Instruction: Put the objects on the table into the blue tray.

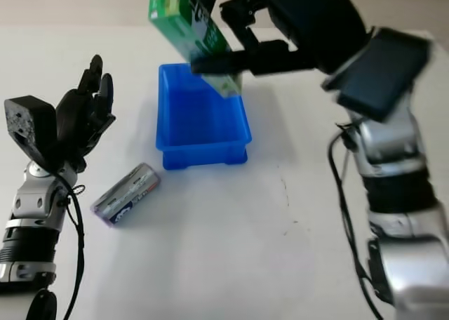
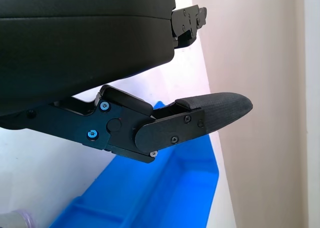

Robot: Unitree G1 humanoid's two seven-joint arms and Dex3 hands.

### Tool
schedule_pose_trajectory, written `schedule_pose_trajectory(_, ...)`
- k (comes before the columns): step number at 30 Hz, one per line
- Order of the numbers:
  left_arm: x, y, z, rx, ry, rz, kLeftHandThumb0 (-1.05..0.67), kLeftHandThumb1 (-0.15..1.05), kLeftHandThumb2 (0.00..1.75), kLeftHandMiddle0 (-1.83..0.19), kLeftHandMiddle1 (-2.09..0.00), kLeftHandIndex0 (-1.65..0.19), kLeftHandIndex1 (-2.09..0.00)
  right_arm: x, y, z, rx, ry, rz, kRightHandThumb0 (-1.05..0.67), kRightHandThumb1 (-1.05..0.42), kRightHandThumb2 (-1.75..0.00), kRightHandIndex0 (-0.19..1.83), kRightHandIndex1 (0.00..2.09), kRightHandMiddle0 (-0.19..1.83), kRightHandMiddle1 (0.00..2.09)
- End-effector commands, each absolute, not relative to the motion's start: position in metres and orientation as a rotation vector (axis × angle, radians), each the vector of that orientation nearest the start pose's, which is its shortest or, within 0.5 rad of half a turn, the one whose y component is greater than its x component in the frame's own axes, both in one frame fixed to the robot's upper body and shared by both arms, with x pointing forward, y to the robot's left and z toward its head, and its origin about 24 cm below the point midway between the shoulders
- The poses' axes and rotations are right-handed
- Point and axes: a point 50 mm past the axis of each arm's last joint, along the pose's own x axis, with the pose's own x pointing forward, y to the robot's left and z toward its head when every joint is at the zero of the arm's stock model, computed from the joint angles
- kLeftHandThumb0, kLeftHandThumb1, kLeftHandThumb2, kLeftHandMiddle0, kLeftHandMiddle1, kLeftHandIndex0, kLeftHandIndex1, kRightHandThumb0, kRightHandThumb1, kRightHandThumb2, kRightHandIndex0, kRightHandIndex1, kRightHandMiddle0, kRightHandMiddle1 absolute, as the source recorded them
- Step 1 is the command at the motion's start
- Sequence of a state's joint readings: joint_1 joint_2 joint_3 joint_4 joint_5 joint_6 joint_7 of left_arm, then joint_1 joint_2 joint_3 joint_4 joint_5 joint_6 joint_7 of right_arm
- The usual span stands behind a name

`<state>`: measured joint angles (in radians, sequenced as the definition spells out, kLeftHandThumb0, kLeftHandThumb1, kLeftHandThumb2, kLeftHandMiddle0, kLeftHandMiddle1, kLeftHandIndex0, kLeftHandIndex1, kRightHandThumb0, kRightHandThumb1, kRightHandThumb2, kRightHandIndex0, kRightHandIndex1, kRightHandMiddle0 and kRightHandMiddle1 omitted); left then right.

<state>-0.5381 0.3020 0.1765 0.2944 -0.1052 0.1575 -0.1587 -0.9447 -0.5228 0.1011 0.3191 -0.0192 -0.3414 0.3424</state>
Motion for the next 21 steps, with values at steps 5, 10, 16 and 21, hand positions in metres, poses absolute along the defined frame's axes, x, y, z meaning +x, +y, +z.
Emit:
schedule_pose_trajectory(5, 0.344, 0.215, 0.135, 0.135, -0.109, -0.018, -0.78, 1.05, 0.68, 0.19, 0.0, 0.19, 0.0, 0.371, -0.154, 0.287, -0.788, -0.79, 0.257, -0.5, -1.05, -0.18, 0.86, 2.09, 0.55, 2.09)
schedule_pose_trajectory(10, 0.343, 0.214, 0.134, 0.124, -0.109, -0.013, -0.79, 1.05, 0.66, 0.19, 0.0, 0.19, 0.0, 0.388, -0.158, 0.272, -0.85, -0.68, 0.22, -0.54, -1.05, -0.24, 0.36, 2.08, 0.18, 2.01)
schedule_pose_trajectory(16, 0.343, 0.214, 0.132, 0.117, -0.11, -0.01, -0.79, 1.05, 0.67, 0.19, 0.0, 0.19, 0.0, 0.396, -0.161, 0.248, -0.944, -0.499, 0.395, -0.68, -1.05, -0.24, -0.01, 0.73, -0.07, 0.76)
schedule_pose_trajectory(21, 0.344, 0.214, 0.131, 0.118, -0.105, -0.01, -0.79, 1.05, 0.68, 0.19, 0.0, 0.19, 0.0, 0.393, -0.16, 0.239, -0.997, -0.441, 0.545, -0.77, -1.05, -0.25, -0.16, 0.07, -0.18, 0.1)
